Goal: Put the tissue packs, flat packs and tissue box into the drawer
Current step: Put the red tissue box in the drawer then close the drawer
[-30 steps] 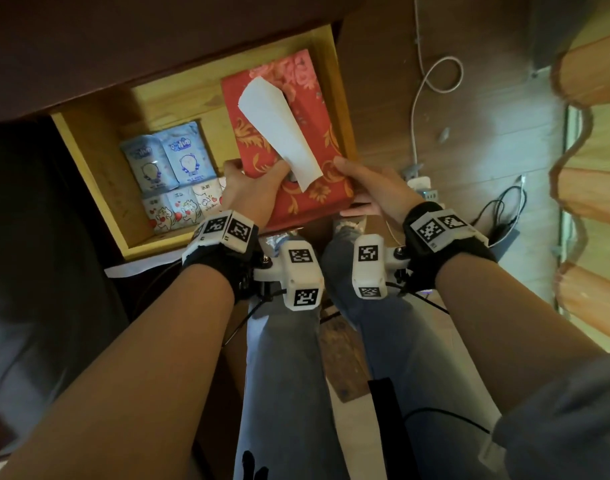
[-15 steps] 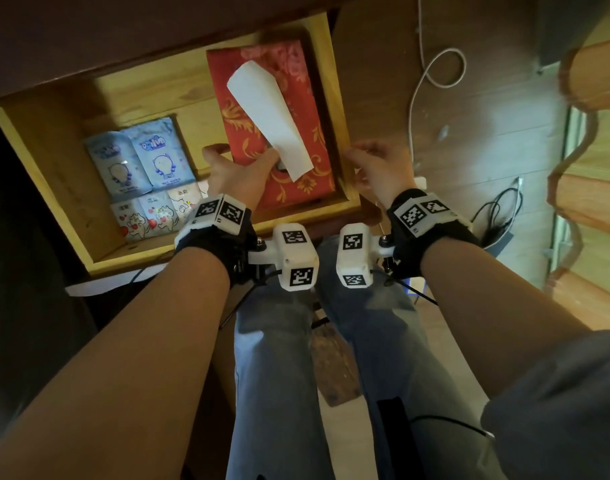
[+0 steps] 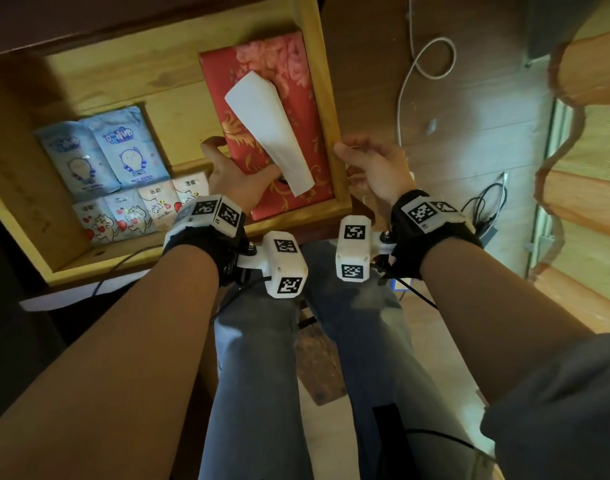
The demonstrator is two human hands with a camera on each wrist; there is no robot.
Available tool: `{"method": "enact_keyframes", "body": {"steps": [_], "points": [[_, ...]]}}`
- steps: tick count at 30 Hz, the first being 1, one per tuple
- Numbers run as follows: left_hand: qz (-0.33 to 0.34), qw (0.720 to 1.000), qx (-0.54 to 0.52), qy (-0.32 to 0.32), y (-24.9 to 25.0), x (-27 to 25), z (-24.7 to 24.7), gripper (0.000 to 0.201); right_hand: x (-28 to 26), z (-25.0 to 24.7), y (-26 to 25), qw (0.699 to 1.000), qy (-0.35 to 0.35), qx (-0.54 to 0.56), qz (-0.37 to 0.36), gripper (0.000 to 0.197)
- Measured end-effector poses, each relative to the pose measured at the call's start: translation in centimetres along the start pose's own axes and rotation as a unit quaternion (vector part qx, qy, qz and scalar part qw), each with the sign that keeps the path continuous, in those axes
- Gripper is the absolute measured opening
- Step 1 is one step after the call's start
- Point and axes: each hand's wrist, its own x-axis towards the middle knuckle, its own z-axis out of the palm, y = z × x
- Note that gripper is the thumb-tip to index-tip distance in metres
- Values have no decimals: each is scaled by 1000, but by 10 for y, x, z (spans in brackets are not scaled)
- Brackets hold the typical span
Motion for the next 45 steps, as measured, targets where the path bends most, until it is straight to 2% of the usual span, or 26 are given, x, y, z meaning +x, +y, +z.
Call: {"method": "enact_keyframes", "body": {"steps": [2, 6, 10, 16, 21, 23, 26, 28, 32, 36, 40, 43, 45], "points": [[8, 1000, 4, -3, -1, 2, 1, 105, -1, 1, 2, 1000, -2, 16, 3, 8], [52, 997, 53, -1, 0, 4, 2, 77, -2, 2, 5, 1000, 9, 27, 2, 8], [84, 995, 49, 2, -4, 4, 4, 74, -3, 4, 8, 999, 11, 36, 5, 10], [79, 996, -15, -25, -4, -1, 10, 67, -4, 7, 12, 999, 40, 5, -7, 15], [46, 996, -40, -63, -1, -7, 6, 72, -9, 9, 15, 996, 71, -41, -23, 23], [37, 997, -12, -74, -4, -13, 0, 60, -13, 10, 15, 995, 78, -62, -27, 19], [55, 997, 40, -47, -13, -27, -14, 39, -22, 11, 16, 989, 98, -100, -49, 12], [76, 995, 66, -8, -20, -41, -22, 34, -31, 12, 17, 983, 112, -132, -68, 11], [120, 987, 66, 80, -36, -69, -35, 29, -54, 17, 21, 956, 101, -236, -143, 39], [124, 978, 74, 151, -54, -87, -46, 23, -77, 29, 22, 913, 7, -354, -201, 35], [21, 994, 29, 106, -81, -92, -50, 42, -89, 49, 27, 847, -75, -492, -187, 27], [-28, 997, 16, 70, -95, -89, -48, 39, -92, 62, 33, 836, -59, -514, -184, 28], [-34, 998, 25, 49, -101, -88, -48, 28, -90, 66, 36, 838, -30, -510, -188, 28]]}}
